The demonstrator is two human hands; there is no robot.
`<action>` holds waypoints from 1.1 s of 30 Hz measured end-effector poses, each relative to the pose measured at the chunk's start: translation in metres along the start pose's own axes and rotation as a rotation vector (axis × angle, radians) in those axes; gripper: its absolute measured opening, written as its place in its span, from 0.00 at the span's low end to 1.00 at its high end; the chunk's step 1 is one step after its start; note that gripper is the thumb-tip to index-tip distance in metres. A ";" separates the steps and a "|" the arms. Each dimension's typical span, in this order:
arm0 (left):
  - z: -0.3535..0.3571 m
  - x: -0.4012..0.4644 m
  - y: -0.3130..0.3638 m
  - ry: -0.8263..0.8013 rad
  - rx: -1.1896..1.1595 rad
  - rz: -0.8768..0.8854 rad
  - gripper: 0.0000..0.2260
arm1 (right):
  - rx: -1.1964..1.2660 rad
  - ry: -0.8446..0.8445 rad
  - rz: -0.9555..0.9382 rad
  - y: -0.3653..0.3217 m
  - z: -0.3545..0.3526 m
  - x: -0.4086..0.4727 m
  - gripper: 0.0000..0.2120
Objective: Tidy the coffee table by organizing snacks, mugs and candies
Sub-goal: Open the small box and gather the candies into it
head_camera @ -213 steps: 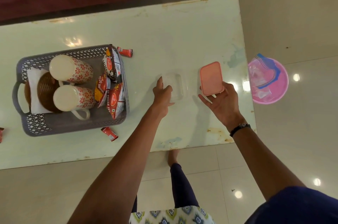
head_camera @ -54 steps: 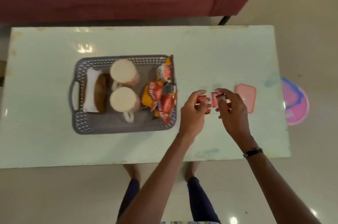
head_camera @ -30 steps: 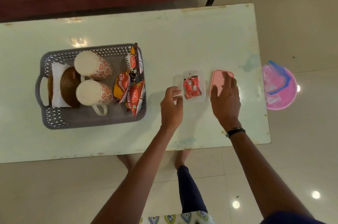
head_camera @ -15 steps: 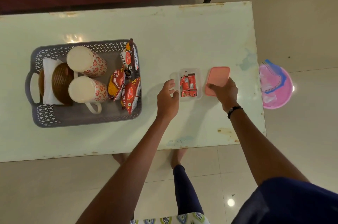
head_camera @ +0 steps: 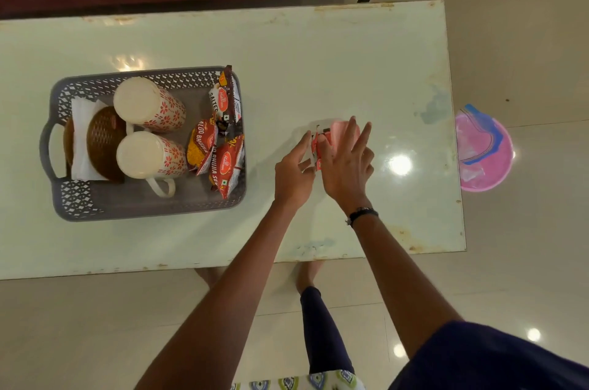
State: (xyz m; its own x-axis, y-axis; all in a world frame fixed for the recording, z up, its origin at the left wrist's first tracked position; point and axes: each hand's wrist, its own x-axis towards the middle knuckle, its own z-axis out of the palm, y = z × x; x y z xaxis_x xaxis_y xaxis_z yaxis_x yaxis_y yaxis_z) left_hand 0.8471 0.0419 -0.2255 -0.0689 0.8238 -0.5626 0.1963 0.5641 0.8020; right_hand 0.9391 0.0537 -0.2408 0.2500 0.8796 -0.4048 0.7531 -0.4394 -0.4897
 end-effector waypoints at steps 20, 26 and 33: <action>-0.014 0.011 -0.004 0.003 -0.103 -0.021 0.22 | -0.110 0.064 0.019 -0.023 0.026 -0.002 0.27; -0.008 0.014 -0.001 0.075 0.023 0.012 0.21 | -0.057 -0.015 0.010 -0.018 0.022 0.003 0.27; 0.002 0.004 0.006 0.202 0.181 0.090 0.18 | 0.394 -0.009 0.094 -0.002 0.000 0.006 0.28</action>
State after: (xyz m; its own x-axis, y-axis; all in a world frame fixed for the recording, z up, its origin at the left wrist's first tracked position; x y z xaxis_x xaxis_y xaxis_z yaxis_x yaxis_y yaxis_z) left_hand 0.8496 0.0483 -0.2238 -0.2332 0.8745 -0.4252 0.3804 0.4845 0.7878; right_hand 0.9387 0.0594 -0.2424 0.2995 0.8316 -0.4677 0.4362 -0.5553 -0.7080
